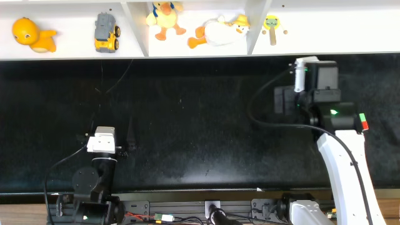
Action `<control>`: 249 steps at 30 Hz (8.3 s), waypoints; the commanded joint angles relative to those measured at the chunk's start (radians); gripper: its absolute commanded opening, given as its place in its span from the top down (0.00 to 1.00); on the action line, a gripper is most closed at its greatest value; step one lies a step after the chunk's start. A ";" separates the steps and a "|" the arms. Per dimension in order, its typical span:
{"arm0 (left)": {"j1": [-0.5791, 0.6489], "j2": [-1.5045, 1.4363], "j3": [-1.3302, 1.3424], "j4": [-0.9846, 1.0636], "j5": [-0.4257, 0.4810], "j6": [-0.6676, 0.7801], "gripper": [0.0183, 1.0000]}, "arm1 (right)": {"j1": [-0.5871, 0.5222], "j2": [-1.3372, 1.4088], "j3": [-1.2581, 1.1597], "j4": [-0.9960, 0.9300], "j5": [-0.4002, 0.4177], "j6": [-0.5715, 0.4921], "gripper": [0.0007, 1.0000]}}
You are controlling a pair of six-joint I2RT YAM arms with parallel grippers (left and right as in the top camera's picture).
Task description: Store Toys
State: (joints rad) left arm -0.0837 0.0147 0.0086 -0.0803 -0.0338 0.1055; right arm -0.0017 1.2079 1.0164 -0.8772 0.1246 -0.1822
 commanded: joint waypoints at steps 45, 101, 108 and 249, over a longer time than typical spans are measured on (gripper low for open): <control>-0.001 -0.011 0.000 -0.004 0.006 0.010 0.00 | -0.898 0.305 -0.216 0.434 -0.450 -0.709 0.01; -0.001 -0.011 0.000 -0.004 0.006 0.010 0.00 | -0.529 0.385 0.166 0.405 -0.400 -0.407 0.56; -0.001 -0.011 0.000 -0.004 0.006 0.010 0.00 | -0.453 0.547 0.355 0.375 -0.386 -0.340 0.58; -0.001 -0.011 0.000 -0.004 0.006 0.010 0.00 | 0.053 -1.204 -1.012 0.806 -0.054 0.302 0.00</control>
State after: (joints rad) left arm -0.0837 0.0147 0.0086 -0.0803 -0.0338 0.1055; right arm 0.0536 0.0139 0.0181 -0.0746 0.0769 0.1123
